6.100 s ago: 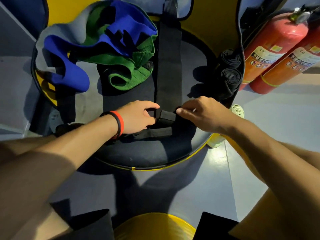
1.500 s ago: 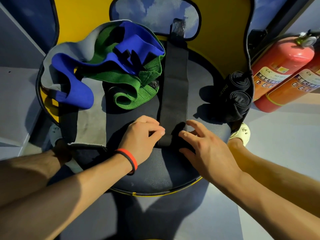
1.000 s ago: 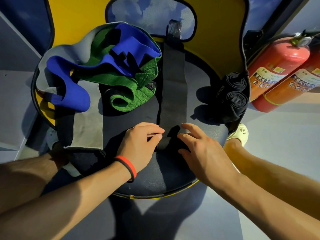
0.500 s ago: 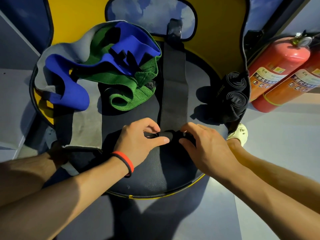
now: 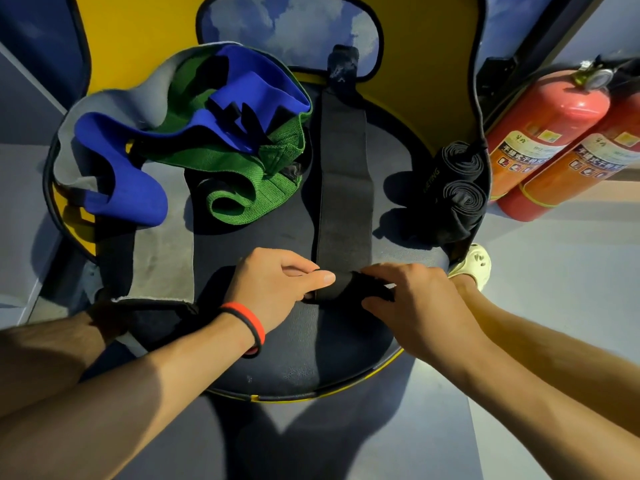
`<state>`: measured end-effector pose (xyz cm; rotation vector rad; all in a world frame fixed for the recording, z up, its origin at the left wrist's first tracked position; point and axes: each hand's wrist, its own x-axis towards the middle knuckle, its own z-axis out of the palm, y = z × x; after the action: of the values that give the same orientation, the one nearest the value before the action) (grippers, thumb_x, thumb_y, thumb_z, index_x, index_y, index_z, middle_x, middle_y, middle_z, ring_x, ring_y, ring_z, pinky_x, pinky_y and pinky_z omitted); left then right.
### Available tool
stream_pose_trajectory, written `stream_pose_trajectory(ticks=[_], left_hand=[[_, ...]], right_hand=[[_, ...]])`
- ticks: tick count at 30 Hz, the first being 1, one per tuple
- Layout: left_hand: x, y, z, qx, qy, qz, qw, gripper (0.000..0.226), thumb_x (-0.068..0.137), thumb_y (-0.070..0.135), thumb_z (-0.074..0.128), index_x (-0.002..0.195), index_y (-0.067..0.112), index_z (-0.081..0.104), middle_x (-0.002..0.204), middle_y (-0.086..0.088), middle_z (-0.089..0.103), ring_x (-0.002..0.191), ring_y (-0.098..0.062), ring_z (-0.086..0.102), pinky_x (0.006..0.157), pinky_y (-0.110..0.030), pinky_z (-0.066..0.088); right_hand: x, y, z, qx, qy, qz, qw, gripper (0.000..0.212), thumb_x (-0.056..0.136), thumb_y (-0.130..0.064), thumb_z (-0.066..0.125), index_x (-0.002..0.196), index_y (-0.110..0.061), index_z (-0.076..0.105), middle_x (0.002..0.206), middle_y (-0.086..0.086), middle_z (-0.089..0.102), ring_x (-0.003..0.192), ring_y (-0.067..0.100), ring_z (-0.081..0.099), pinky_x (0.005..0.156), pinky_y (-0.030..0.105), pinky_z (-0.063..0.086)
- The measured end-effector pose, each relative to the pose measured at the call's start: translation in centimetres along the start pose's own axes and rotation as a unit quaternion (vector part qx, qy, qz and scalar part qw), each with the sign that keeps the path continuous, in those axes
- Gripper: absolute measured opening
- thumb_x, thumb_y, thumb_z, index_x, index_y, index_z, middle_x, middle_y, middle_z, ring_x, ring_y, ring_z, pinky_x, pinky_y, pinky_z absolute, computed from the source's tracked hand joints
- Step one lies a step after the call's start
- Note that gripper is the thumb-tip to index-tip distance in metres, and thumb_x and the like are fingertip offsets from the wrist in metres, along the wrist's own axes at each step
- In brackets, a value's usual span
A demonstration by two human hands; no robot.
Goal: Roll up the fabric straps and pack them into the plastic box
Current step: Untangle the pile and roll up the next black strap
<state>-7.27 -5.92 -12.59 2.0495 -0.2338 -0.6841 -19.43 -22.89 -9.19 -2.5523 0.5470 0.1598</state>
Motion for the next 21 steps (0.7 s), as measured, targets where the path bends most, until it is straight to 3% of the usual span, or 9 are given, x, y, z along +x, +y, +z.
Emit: stream_pose_trajectory(ticks=[3,8,10,12,15,17,21], left_hand=[[0.3,0.4,0.0,0.026,-0.025,-0.010,0.999,0.021,0.072,0.042,0.087,0.075,0.023,0.078,0.065,0.004,0.073,0.067,-0.010,0.073,0.076,-0.041,0.063],[0.8,1.1,-0.2,0.079,-0.053,-0.002,0.995,0.039,0.082,0.047,0.078,0.077,0.008,0.073,0.059,-0.007,0.069,0.060,-0.011,0.073,0.076,-0.038,0.061],[1.0,1.2,-0.3,0.104,-0.059,-0.001,0.993,0.056,0.086,0.050,0.072,0.080,-0.005,0.066,0.059,-0.018,0.060,0.056,-0.008,0.072,0.068,-0.034,0.055],[1.2,1.4,-0.2,0.123,-0.062,0.001,0.990,0.064,0.089,0.053,0.068,0.081,-0.010,0.059,0.058,-0.019,0.050,0.054,-0.007,0.071,0.065,-0.034,0.053],[1.6,1.6,-0.1,0.154,-0.018,0.033,0.987,0.047,0.085,0.053,0.072,0.075,0.008,0.067,0.059,-0.005,0.064,0.053,-0.009,0.069,0.066,-0.033,0.057],[1.6,1.8,0.0,0.150,0.031,0.067,0.986,0.033,0.082,0.049,0.077,0.072,0.020,0.067,0.064,0.003,0.067,0.058,-0.009,0.066,0.062,-0.029,0.055],[1.2,1.8,0.5,0.130,0.063,0.089,0.985,0.029,0.081,0.050,0.077,0.070,0.025,0.069,0.061,0.008,0.065,0.064,-0.006,0.062,0.058,-0.023,0.046]], right_hand=[[0.3,0.1,0.2,-0.035,-0.007,-0.008,0.999,0.025,0.087,-0.033,0.073,0.112,-0.028,0.069,0.100,0.000,0.071,0.095,0.026,0.064,0.077,0.040,0.053],[0.8,0.3,0.3,-0.027,-0.031,-0.029,0.999,0.031,0.095,-0.032,0.067,0.124,-0.022,0.066,0.117,0.002,0.058,0.112,0.022,0.055,0.089,0.035,0.048],[0.8,0.4,0.4,-0.005,-0.005,-0.038,0.999,0.032,0.094,-0.030,0.068,0.125,-0.022,0.064,0.113,0.002,0.061,0.108,0.023,0.058,0.087,0.037,0.050],[0.6,0.4,0.5,0.035,0.037,-0.036,0.998,0.035,0.091,-0.030,0.073,0.123,-0.027,0.058,0.108,0.000,0.067,0.098,0.024,0.064,0.081,0.042,0.053],[0.6,0.6,0.9,0.016,0.063,-0.051,0.997,0.025,0.090,-0.034,0.073,0.111,-0.028,0.059,0.095,0.000,0.069,0.087,0.027,0.065,0.072,0.044,0.053],[1.0,0.8,0.9,0.005,0.072,-0.054,0.996,0.022,0.092,-0.035,0.071,0.113,-0.030,0.066,0.094,0.000,0.070,0.088,0.025,0.065,0.073,0.042,0.053],[1.6,1.2,0.9,0.040,0.071,-0.030,0.996,0.028,0.094,-0.036,0.070,0.121,-0.029,0.072,0.103,-0.003,0.074,0.096,0.018,0.067,0.075,0.025,0.047]])
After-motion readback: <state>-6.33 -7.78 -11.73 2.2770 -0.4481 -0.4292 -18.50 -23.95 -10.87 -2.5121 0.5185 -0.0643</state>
